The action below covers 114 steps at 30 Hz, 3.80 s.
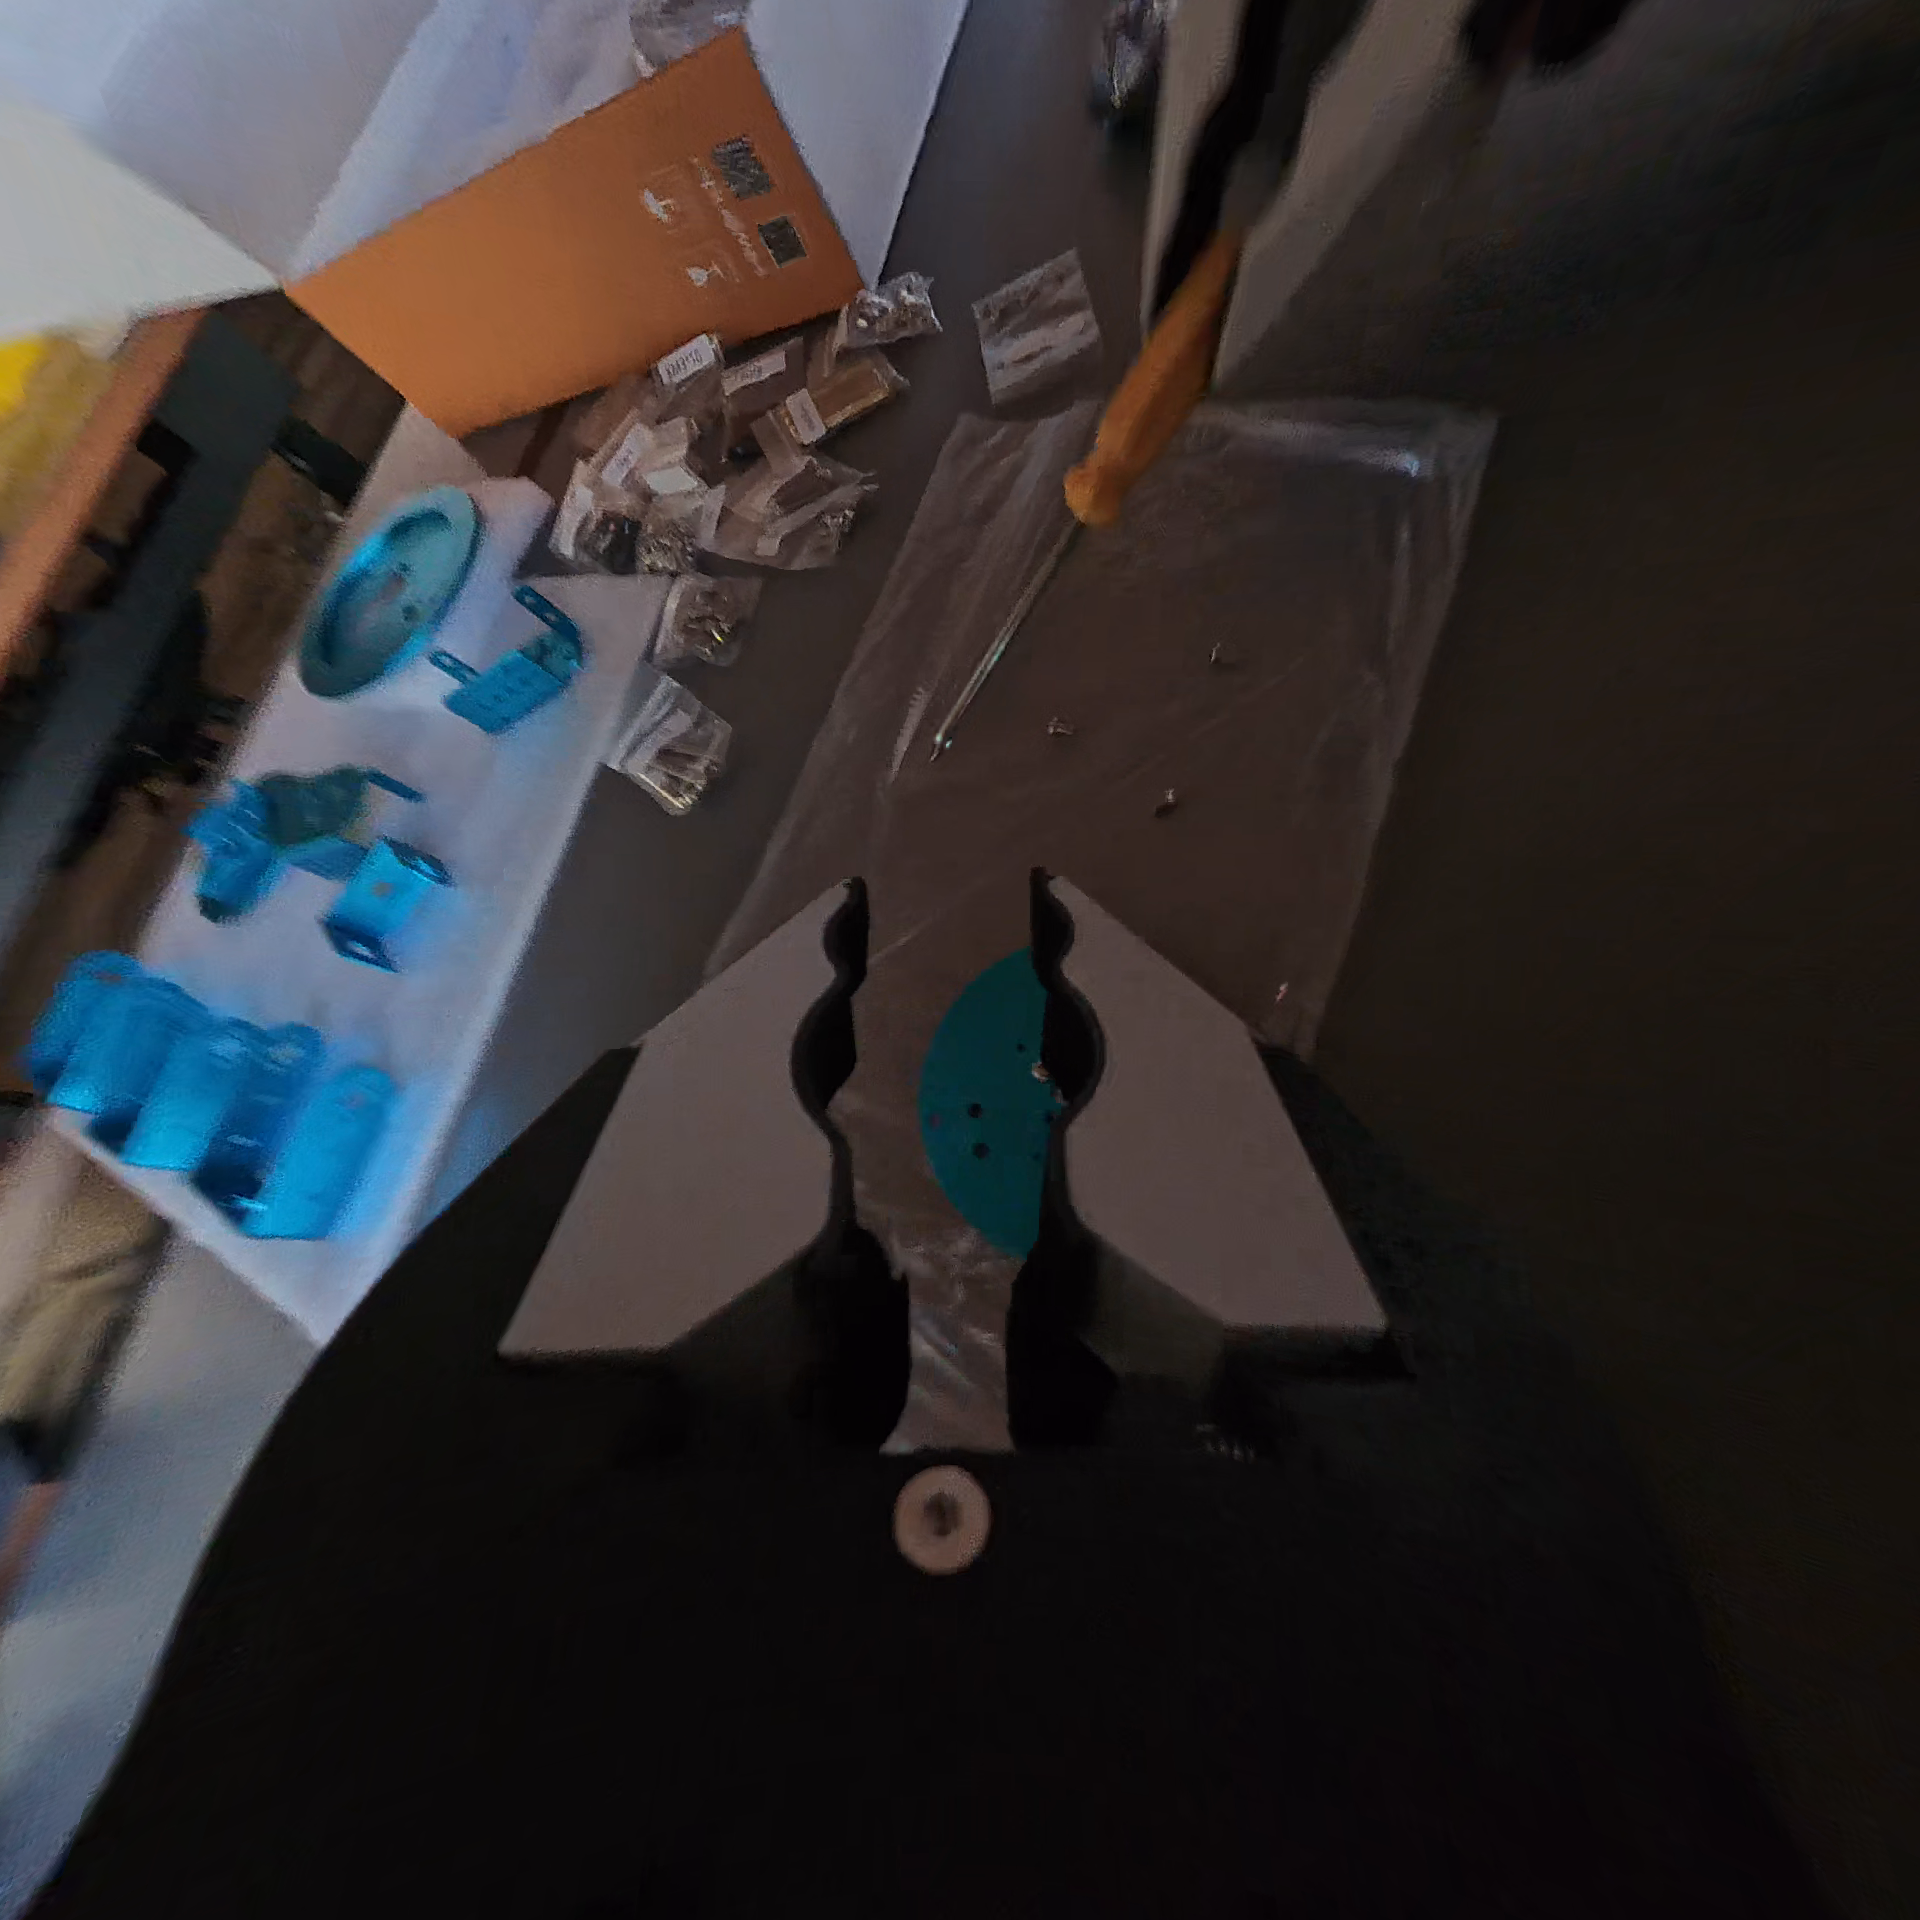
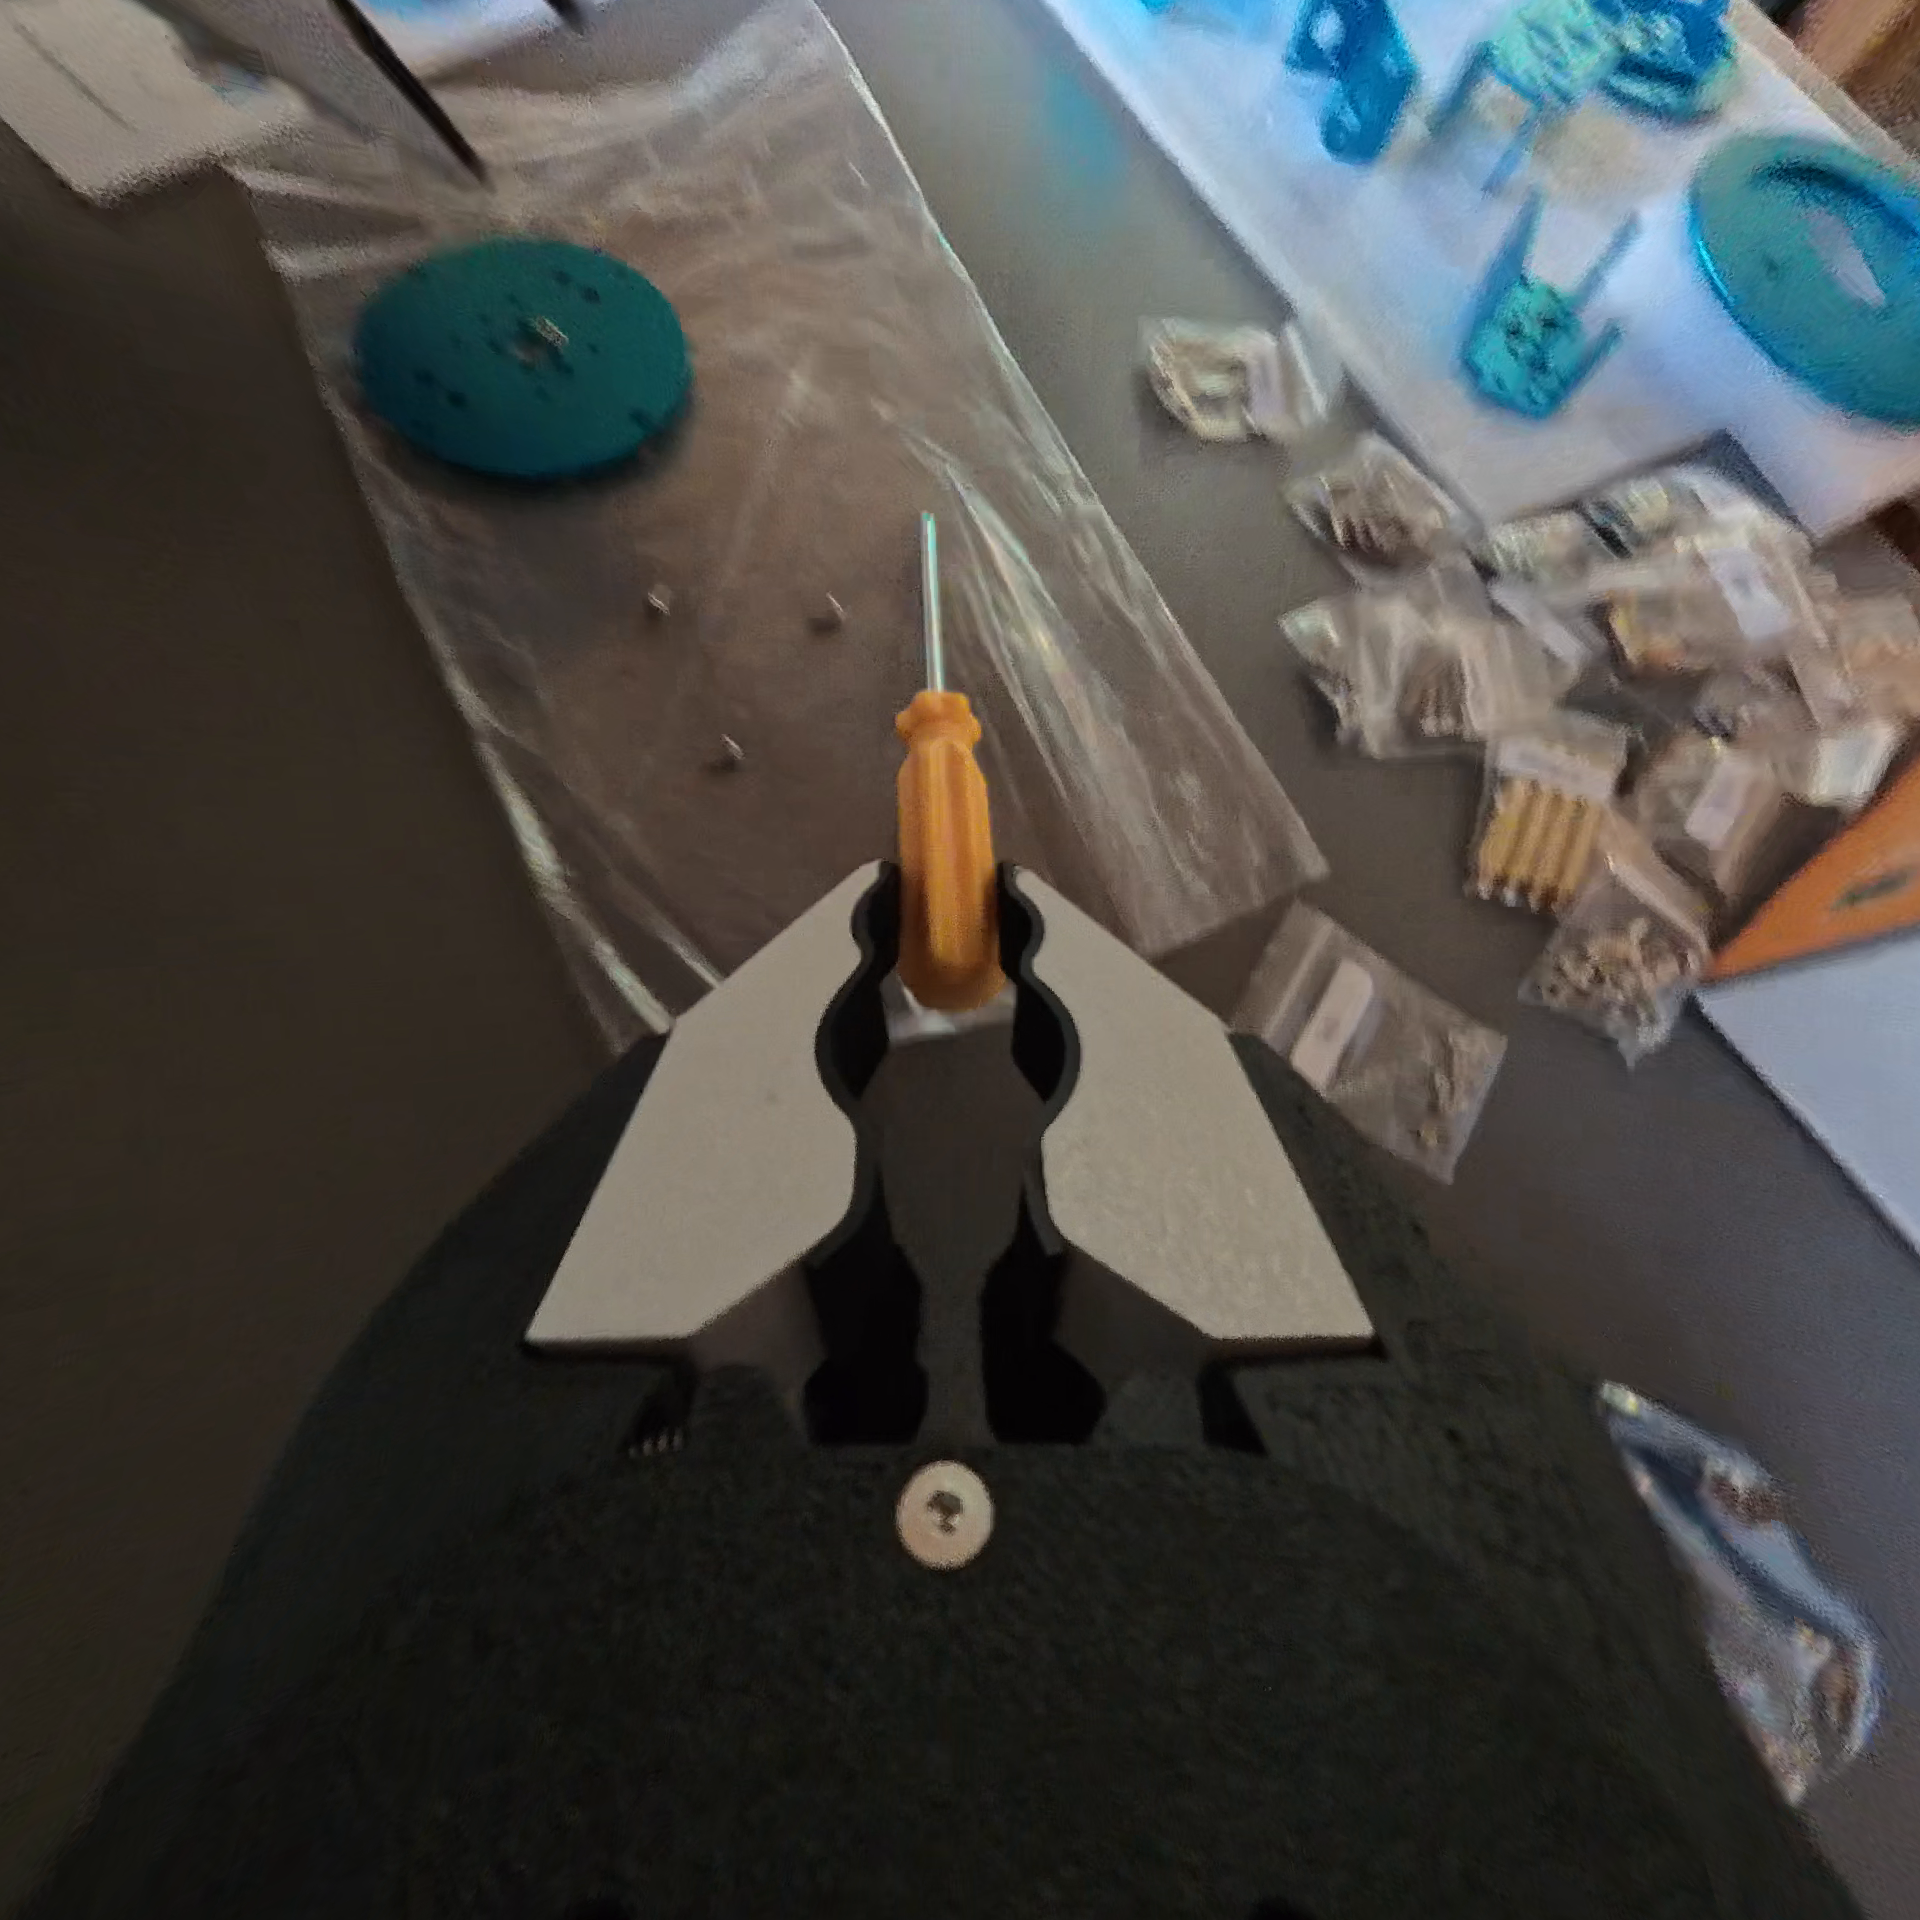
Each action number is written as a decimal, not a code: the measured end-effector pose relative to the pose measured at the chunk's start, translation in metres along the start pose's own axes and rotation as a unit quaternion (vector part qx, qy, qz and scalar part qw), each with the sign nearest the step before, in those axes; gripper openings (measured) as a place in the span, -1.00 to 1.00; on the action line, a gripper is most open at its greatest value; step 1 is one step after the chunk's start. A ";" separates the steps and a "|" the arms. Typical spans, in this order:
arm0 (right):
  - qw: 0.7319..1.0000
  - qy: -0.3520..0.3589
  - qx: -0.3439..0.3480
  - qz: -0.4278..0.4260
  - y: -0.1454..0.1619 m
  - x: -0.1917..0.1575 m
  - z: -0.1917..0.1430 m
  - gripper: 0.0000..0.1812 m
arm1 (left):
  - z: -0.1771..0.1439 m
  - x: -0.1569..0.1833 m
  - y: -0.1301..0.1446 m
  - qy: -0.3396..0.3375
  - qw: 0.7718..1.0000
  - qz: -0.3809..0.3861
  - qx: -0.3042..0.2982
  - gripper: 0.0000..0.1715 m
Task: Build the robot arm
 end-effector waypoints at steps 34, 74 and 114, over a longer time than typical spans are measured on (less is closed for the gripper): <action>0.954 -0.216 0.151 0.141 -0.119 -0.009 0.054 -0.60 | -0.078 -0.012 0.044 -0.131 0.957 -0.234 0.108 -1.00; 0.970 -0.211 0.104 0.057 -0.087 -0.064 0.076 -0.74 | -0.078 -0.016 0.079 -0.202 0.940 -0.253 0.107 -0.88; 0.988 -0.117 -0.012 -0.101 -0.077 -0.110 0.134 -1.00 | -0.035 -0.010 0.077 0.049 0.980 -0.162 0.108 -0.89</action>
Point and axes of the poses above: each gripper's, where its closed fingertips meet, z out along the fingers, y out of its underside, x = y × z across the jaws, the point moved 5 cm from there along -z, back along the fingers, and after that the axes turned 14 degrees about z, right-handed, at the moved point
